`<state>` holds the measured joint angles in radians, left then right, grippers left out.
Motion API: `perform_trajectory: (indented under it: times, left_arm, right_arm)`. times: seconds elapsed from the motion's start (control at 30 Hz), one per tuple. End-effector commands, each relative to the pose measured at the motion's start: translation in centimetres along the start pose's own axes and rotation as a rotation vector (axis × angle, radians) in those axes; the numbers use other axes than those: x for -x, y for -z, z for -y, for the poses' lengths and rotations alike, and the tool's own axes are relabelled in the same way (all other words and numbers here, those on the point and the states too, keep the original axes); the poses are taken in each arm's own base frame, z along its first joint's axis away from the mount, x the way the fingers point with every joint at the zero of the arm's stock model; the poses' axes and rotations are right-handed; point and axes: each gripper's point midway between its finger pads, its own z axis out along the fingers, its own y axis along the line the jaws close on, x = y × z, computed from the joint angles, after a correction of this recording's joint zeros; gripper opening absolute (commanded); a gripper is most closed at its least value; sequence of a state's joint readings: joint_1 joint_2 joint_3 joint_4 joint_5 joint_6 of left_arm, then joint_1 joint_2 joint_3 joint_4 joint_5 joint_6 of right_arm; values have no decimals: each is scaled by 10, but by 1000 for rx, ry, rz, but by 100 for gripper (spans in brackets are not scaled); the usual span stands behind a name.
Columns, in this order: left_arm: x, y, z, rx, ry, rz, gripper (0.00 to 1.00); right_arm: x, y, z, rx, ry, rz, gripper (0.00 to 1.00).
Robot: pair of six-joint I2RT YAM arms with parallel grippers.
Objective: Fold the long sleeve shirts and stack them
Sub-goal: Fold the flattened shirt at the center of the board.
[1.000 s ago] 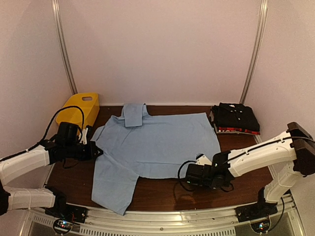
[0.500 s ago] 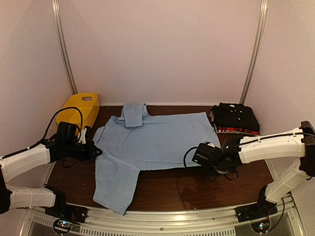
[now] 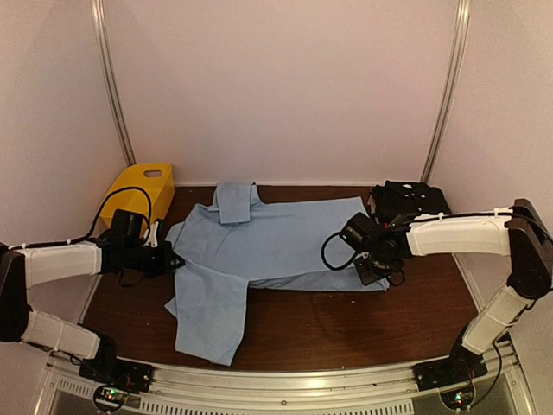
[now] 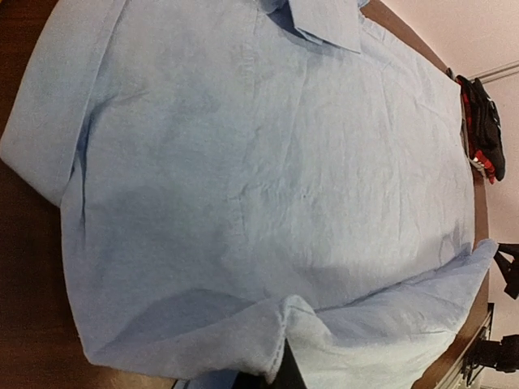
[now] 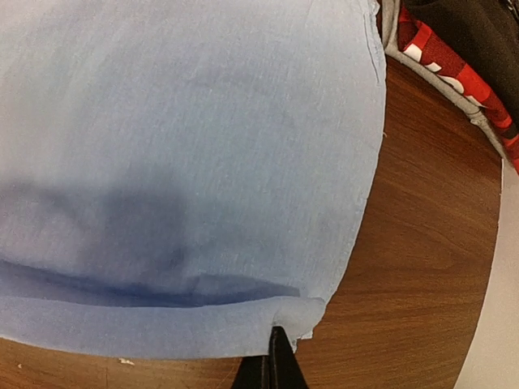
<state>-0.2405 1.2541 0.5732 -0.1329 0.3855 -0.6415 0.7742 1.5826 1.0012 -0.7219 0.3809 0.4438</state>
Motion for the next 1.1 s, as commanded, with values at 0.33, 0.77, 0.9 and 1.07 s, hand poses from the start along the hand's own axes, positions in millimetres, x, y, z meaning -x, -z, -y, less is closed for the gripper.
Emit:
perform_trajectory:
  times: [0.33, 0.77, 0.9, 1.07]
  left_arm:
    - [38, -29, -11, 19, 20, 77, 1]
    - [38, -29, -24, 91, 22, 82, 36]
    - [34, -24, -34, 147, 14, 84, 46]
    - [28, -26, -41, 167, 4, 78, 59]
  right_arm:
    - [37, -52, 15, -57, 43, -53, 6]
    - [54, -65, 39, -121, 22, -50, 34]
    - [64, -60, 46, -125, 11, -31, 35]
    - [85, -21, 46, -34, -31, 87, 50]
